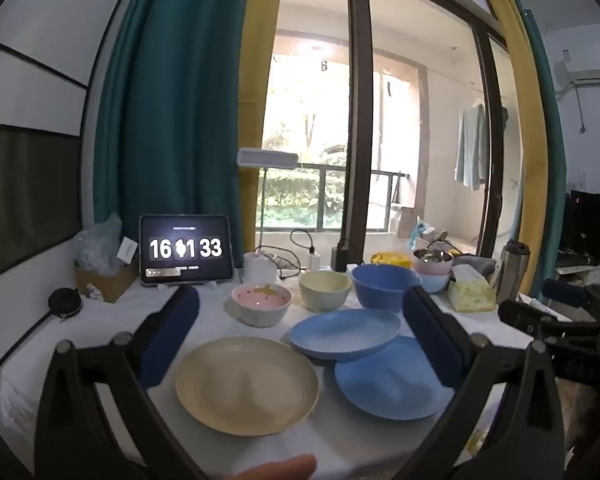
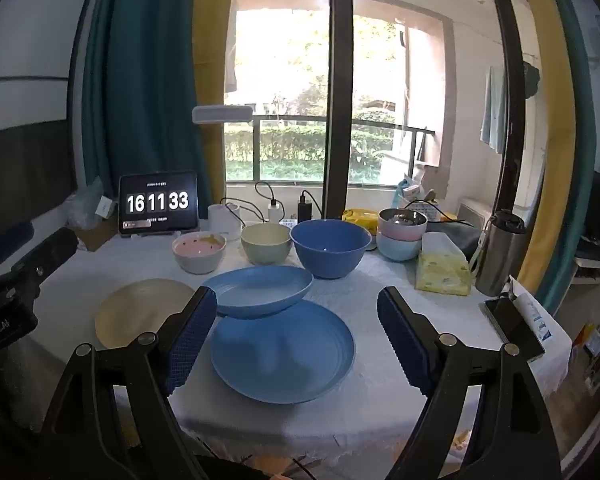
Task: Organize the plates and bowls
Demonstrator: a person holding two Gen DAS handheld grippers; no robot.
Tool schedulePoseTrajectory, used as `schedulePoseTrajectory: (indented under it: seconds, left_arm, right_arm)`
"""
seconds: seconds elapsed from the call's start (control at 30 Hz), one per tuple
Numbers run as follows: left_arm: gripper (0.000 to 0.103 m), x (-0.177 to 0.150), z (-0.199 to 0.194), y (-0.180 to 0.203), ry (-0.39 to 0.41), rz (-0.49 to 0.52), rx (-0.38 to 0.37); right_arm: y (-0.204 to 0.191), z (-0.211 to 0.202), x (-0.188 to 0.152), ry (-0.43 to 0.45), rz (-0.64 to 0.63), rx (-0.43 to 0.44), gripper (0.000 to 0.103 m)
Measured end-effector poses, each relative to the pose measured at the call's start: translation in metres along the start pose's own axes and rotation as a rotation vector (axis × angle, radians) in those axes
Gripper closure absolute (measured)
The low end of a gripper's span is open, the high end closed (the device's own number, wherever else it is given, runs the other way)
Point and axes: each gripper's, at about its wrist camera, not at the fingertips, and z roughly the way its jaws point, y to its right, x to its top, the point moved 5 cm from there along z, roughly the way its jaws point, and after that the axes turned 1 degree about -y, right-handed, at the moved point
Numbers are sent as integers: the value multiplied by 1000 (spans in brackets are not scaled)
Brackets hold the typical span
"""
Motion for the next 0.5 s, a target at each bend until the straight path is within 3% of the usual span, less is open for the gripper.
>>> schedulePoseTrajectory:
  seconds: [0.5]
  left_arm:
    - [0, 3, 6, 2, -24, -20, -24]
  right_arm:
    - [8, 1, -1, 2, -10, -12, 18]
